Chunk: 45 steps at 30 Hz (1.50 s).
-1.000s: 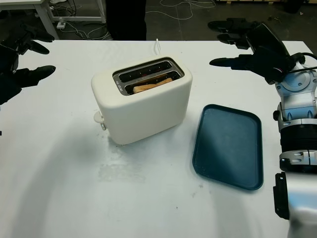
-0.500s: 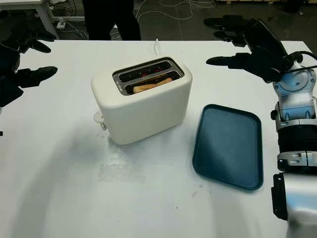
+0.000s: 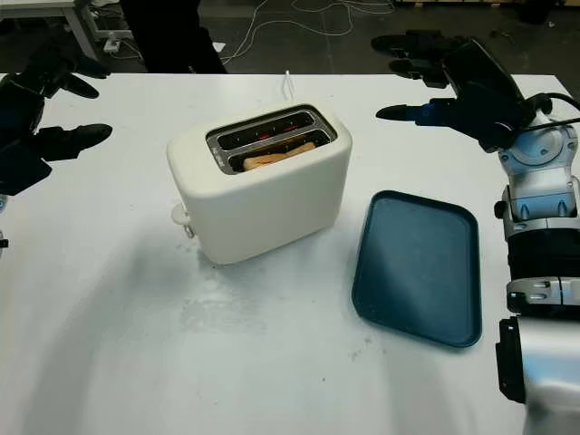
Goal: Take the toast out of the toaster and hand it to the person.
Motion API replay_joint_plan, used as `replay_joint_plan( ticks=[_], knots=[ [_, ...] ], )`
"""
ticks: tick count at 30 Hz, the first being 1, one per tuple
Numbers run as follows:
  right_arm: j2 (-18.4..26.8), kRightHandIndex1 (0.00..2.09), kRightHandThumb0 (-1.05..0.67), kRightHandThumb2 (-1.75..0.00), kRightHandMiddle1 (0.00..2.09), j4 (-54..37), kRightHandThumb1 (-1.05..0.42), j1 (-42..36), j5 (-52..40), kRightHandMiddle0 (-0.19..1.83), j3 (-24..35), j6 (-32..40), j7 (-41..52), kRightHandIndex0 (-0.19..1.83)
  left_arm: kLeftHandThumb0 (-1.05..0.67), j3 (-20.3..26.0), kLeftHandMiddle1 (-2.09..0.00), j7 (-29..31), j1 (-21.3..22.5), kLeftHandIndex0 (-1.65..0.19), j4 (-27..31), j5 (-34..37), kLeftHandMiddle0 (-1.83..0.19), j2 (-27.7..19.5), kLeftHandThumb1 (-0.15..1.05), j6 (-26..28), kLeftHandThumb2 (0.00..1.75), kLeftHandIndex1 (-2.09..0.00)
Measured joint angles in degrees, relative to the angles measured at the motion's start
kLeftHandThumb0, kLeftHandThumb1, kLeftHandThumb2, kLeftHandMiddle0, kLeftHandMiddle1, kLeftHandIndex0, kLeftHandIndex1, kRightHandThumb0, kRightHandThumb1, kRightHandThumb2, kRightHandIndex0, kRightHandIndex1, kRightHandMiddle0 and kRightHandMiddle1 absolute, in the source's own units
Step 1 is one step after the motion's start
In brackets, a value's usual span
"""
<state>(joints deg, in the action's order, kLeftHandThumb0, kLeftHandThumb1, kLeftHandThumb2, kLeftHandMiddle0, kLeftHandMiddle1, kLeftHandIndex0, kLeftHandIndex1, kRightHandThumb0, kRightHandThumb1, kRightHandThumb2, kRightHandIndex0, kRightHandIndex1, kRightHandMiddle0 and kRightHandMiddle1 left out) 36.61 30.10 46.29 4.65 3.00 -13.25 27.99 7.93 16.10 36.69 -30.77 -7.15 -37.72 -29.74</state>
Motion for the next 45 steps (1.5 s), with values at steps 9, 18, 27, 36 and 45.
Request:
replay_joint_plan(
  ticks=[9, 18, 27, 36, 45],
  knots=[
    [-0.4, 0.01, -0.35, 0.00, 0.00, 0.0, -0.78, -1.4, 0.0, 0.48, -0.1, -0.7, -0.1, 0.50, -1.05, 0.0, -1.47, 0.0, 0.0, 0.00, 0.0, 0.1, 0.00, 0.0, 0.92, 0.0, 0.31, -1.28],
    [-0.5, 0.02, -0.40, 0.00, 0.01, -0.8, -0.76, -2.6, 1.0, 0.50, -0.3, -0.7, -1.5, 0.53, -1.05, 0.0, -1.47, -0.2, 0.3, 0.00, -1.3, 0.1, 0.00, 0.0, 0.92, -1.0, 0.32, -1.27],
    [-0.6, 0.02, -0.40, 0.00, 0.01, -0.9, -0.75, -3.3, 1.0, 0.51, -0.4, -0.7, -1.7, 0.54, -1.05, 0.0, -1.45, -0.2, 0.4, 0.00, -1.3, 0.7, 0.00, 0.0, 0.92, -1.0, 0.29, -1.26],
    [-0.5, 0.01, -0.41, 0.00, 0.01, -0.9, -0.76, -3.3, 1.4, 0.51, -0.4, -0.7, -1.7, 0.54, -1.05, 0.0, -1.46, -0.2, 0.4, 0.00, -1.3, 0.7, 0.00, 0.0, 0.92, -1.0, 0.31, -1.26],
    [-0.5, 0.01, -0.39, 0.00, 0.00, -1.9, -0.76, -3.3, 1.8, 0.50, -0.4, -0.4, -1.9, 0.53, -1.05, 0.0, -1.47, -0.2, 0.4, 0.00, -1.5, 0.7, 0.00, 0.0, 0.92, -1.0, 0.30, -1.27]
  ],
)
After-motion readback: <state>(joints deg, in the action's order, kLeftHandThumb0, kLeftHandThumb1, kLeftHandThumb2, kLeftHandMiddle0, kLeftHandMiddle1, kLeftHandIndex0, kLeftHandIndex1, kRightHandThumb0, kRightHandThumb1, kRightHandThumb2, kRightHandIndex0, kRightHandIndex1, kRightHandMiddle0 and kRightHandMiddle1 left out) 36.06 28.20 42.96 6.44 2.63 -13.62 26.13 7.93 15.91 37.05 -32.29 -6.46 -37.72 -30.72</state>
